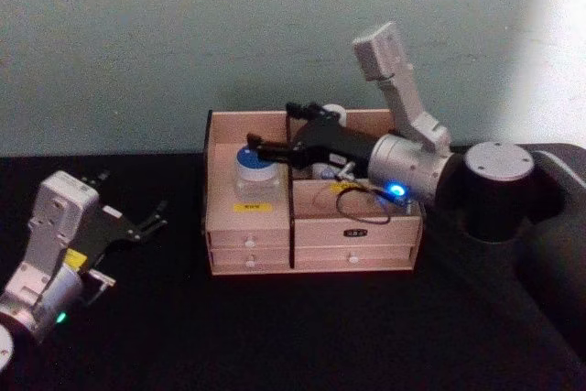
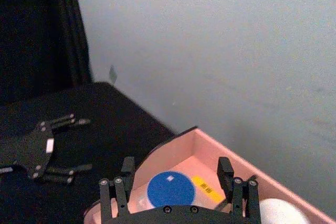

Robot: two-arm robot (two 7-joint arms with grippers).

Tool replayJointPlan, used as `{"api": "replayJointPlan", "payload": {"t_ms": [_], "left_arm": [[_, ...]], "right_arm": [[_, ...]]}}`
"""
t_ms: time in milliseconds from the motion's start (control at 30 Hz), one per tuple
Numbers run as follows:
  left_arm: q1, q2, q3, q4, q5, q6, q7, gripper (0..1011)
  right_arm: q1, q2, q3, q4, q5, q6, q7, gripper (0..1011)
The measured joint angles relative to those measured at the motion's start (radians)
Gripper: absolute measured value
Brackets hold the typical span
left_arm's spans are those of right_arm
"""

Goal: Pick up the facial cleanser and watermelon frost from the table and place them into the tiered storage box.

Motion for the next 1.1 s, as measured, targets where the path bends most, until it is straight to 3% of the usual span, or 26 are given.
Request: {"api": "replayJointPlan", "payload": {"t_ms": [200, 367, 600, 867, 1100], "left_arm": [[0.000, 0.000, 0.000, 0.000, 0.000, 0.000, 0.000, 1001], [0.000, 0.000, 0.000, 0.000, 0.000, 0.000, 0.000, 1001], [0.000, 0.000, 0.000, 0.000, 0.000, 0.000, 0.000, 1001], [0.000, 0.000, 0.000, 0.000, 0.000, 0.000, 0.000, 1001], [0.000, 0.000, 0.000, 0.000, 0.000, 0.000, 0.000, 1001]], "right_arm": [[-0.068, 0.059, 0.050, -0.141, 0.019, 0.000, -0.075, 1002], [-0.112, 0.092, 0.090, -0.210, 0.021, -0.006, -0.133, 1003], [-0.204, 0.135, 0.184, -0.305, 0.020, -0.020, -0.250, 1002], [-0.289, 0.148, 0.269, -0.349, -0.035, -0.053, -0.388, 1002], [-0.331, 0.133, 0.300, -0.337, -0.093, -0.078, -0.474, 1002]]}}
